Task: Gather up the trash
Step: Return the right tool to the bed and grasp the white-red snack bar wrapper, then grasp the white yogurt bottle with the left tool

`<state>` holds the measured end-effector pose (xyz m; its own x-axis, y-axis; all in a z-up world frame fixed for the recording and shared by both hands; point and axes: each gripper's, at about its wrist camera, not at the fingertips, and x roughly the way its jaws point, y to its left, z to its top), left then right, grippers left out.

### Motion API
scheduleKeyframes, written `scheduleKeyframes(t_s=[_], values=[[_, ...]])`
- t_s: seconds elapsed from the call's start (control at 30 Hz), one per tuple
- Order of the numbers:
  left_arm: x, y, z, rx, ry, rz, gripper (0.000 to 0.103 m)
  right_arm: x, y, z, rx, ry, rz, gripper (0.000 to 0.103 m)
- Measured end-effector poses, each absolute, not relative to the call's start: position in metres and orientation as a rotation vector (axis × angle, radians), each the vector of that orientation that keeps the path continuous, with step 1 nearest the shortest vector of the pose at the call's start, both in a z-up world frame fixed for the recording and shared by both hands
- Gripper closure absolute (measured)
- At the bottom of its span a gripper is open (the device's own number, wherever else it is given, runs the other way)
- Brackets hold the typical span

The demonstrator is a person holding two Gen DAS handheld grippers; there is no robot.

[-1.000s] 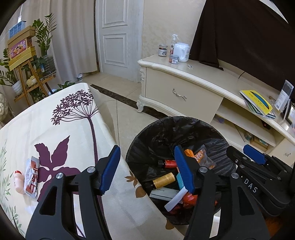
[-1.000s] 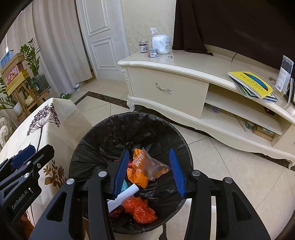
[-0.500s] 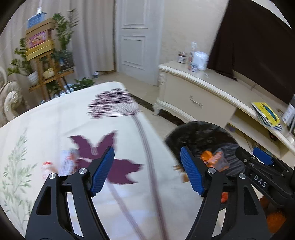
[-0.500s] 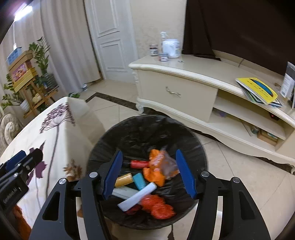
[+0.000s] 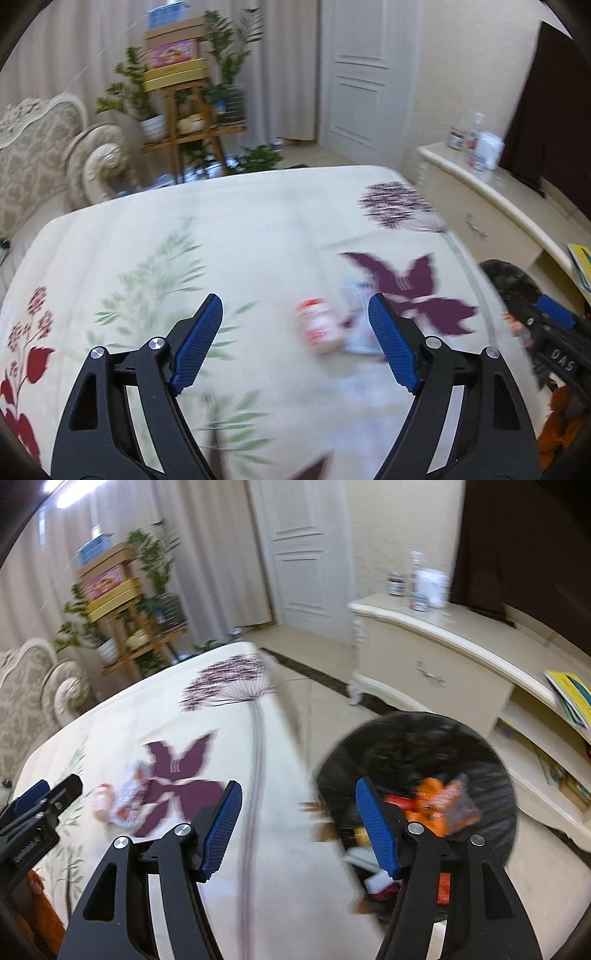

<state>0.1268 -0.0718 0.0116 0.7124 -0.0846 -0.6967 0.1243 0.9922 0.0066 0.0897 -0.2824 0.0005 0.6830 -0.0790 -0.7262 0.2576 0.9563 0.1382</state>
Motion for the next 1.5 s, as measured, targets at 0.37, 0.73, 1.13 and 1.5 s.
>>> scheduleKeyframes(t_s=[0.37,0.73,1.13,1.5], values=[[0.124,0.003,-0.008,-0.004,0.82,-0.005,0.023,0.133,-0.187,-0.003,0.151,0.848,-0.019,0.042],[0.124,0.018,-0.021,-0.047,0.852,-0.015,0.023,0.153,-0.16,-0.028,0.103,0.942,0.002,0.065],[0.132,-0.028,-0.015,-0.071,0.864,-0.126,0.023,0.133,-0.187,-0.021,0.13,0.911,-0.015,0.081],[0.144,-0.077,-0.023,-0.033,0.869,-0.173,0.026,0.107,-0.23,-0.017,0.178,0.887,-0.062,0.081]])
